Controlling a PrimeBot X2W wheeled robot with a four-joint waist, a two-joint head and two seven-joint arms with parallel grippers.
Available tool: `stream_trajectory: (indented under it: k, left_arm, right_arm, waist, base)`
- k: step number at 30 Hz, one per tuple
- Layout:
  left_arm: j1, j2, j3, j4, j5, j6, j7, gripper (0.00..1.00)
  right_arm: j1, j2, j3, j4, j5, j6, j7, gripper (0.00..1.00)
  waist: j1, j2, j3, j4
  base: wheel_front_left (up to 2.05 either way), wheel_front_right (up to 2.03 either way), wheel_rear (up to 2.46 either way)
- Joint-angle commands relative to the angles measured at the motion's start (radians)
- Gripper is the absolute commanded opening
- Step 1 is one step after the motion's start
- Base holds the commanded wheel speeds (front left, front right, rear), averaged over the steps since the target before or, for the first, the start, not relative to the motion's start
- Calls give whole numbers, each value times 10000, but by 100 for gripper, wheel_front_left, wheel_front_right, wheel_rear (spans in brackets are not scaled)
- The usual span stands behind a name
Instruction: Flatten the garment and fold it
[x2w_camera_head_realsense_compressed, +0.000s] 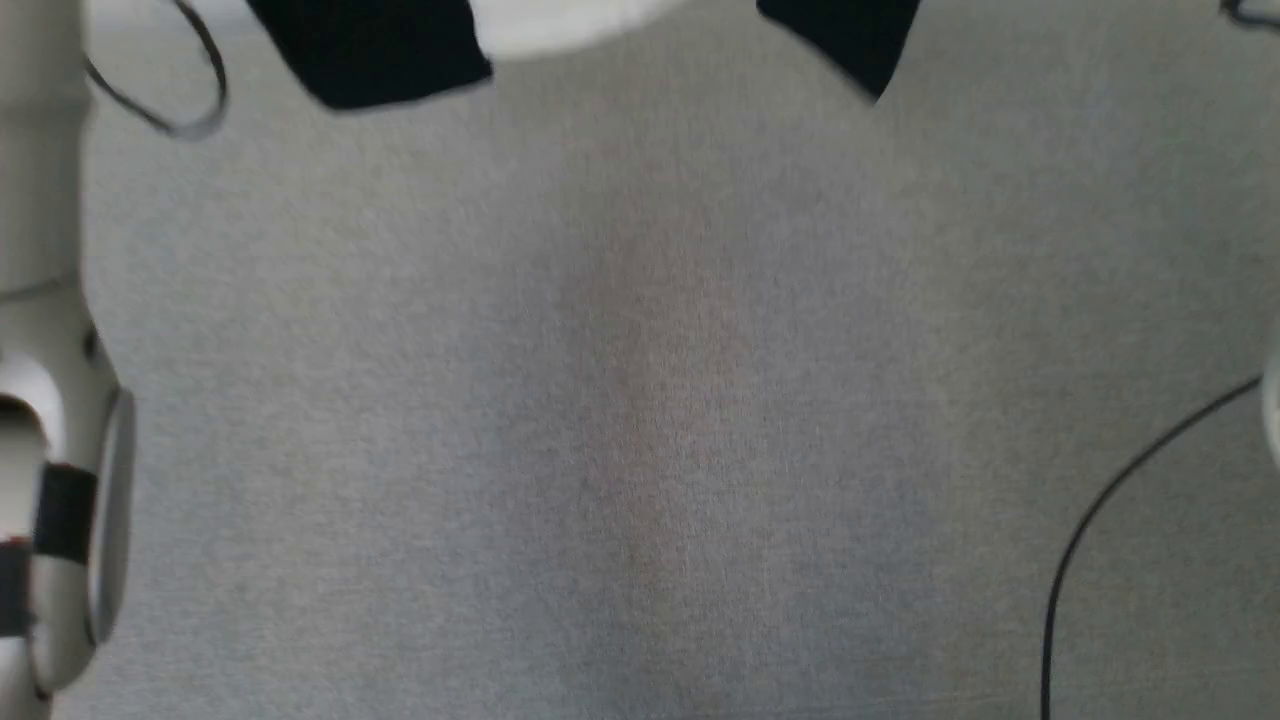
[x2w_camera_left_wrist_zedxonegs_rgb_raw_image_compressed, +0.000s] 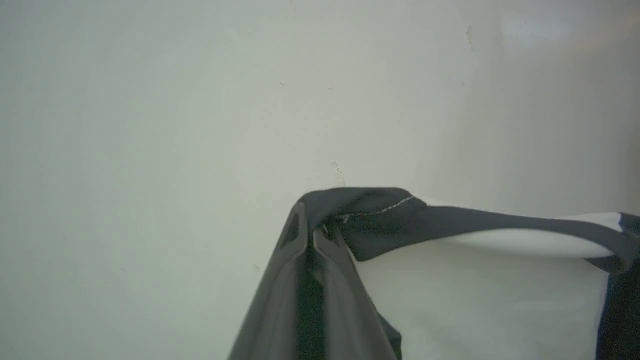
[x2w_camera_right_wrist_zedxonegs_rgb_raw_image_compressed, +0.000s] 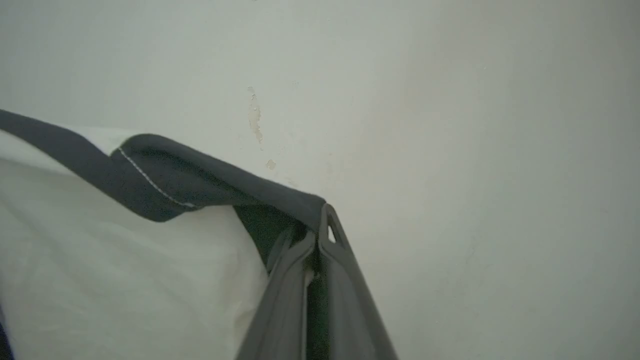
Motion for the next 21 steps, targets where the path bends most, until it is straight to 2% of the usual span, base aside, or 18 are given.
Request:
stream_trajectory:
  k: [1,10,21]
  left_arm:
    - [-342,60,151,98,89,147,-246,0]
    - [-1537,8,290,697,156,138,-1333,0]
    - [-2113,86,391,1108,186,88,-2462,0]
  right_arm:
    - [-264,-70,-110,187,-15,-25,-153,0]
    - [-1553,-69,-286,1276,-325,-25,-1196,0]
    - [-2422,-69,-510,2040,-556,-25,-2608,0]
  waist:
    - [-3,0,1381,-240]
    - [-3,0,2923,-366]
    - [-3,0,3628,-620]
  base:
    - [0,0,0]
    - [0,0,0]
    - [0,0,0]
